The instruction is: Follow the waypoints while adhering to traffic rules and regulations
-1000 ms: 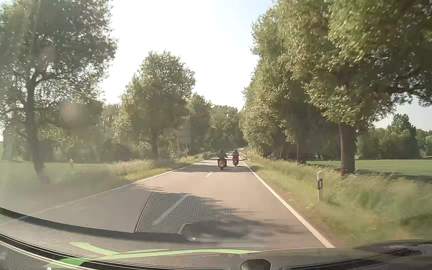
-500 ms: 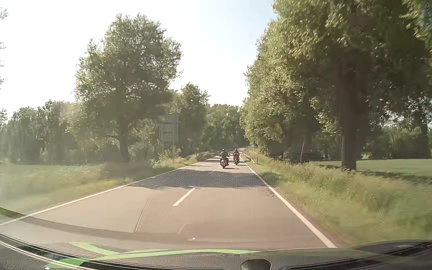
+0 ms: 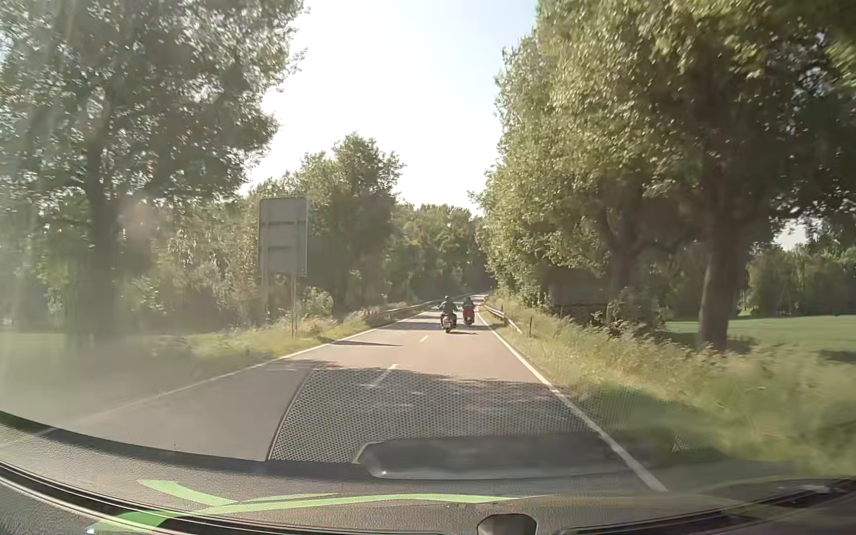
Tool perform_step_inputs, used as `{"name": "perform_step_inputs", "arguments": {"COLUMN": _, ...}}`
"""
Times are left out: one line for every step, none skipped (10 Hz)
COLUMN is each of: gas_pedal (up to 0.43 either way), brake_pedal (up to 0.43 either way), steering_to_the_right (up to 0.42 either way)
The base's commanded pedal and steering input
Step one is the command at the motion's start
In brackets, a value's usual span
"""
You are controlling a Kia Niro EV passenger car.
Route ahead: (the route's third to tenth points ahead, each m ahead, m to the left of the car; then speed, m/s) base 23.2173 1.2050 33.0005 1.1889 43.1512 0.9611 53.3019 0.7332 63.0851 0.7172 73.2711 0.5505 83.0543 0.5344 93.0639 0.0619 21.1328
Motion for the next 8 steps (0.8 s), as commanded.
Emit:
{"name": "perform_step_inputs", "arguments": {"gas_pedal": 0.37, "brake_pedal": 0.0, "steering_to_the_right": -0.003}}
{"name": "perform_step_inputs", "arguments": {"gas_pedal": 0.35, "brake_pedal": 0.0, "steering_to_the_right": -0.003}}
{"name": "perform_step_inputs", "arguments": {"gas_pedal": 0.35, "brake_pedal": 0.0, "steering_to_the_right": -0.003}}
{"name": "perform_step_inputs", "arguments": {"gas_pedal": 0.35, "brake_pedal": 0.0, "steering_to_the_right": -0.002}}
{"name": "perform_step_inputs", "arguments": {"gas_pedal": 0.339, "brake_pedal": 0.0, "steering_to_the_right": -0.003}}
{"name": "perform_step_inputs", "arguments": {"gas_pedal": 0.331, "brake_pedal": 0.0, "steering_to_the_right": -0.002}}
{"name": "perform_step_inputs", "arguments": {"gas_pedal": 0.311, "brake_pedal": 0.0, "steering_to_the_right": -0.002}}
{"name": "perform_step_inputs", "arguments": {"gas_pedal": 0.299, "brake_pedal": 0.0, "steering_to_the_right": -0.002}}
